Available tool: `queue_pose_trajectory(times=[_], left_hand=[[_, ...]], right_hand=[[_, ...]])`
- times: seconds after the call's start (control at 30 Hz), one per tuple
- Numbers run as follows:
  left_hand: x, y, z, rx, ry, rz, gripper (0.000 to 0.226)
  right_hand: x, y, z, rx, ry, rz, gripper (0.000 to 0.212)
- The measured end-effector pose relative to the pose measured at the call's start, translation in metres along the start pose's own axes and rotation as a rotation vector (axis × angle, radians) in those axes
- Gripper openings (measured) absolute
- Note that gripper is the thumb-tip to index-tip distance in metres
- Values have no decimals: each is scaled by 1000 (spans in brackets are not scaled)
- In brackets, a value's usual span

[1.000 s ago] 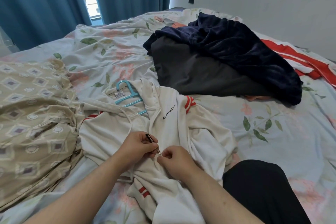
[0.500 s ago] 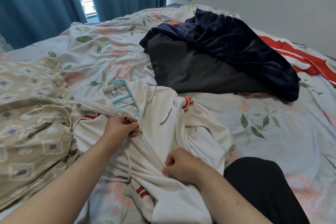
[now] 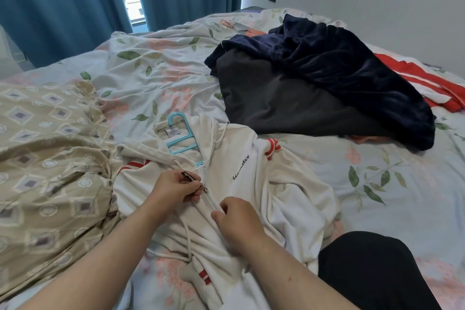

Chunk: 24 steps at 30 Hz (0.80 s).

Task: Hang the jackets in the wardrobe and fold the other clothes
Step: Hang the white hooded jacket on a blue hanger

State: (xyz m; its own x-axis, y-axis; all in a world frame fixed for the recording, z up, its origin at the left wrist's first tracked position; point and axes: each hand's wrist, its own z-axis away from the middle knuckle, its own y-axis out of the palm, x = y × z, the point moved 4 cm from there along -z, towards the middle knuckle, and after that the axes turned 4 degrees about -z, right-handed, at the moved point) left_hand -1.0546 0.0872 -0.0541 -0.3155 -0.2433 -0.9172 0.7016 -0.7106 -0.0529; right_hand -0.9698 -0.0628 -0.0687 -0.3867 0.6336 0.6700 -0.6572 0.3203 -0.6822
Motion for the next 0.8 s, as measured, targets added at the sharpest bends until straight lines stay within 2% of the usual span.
queue_pose_trajectory(times=[0.17, 0.53, 0.67, 0.8], left_hand=[[7, 0, -10, -33, 5, -69, 10], [-17, -22, -60, -260, 44, -96, 16], [-16, -18, -67, -233, 81, -237, 19], [-30, -35, -73, -312, 242, -566, 10]], right_hand=[[-16, 7, 1, -42, 71, -88, 21], [-26, 9, -3, -49, 88, -161, 27], [-29, 11, -5, -53, 82, -150, 27], [-33, 13, -8, -56, 59, -159, 27]])
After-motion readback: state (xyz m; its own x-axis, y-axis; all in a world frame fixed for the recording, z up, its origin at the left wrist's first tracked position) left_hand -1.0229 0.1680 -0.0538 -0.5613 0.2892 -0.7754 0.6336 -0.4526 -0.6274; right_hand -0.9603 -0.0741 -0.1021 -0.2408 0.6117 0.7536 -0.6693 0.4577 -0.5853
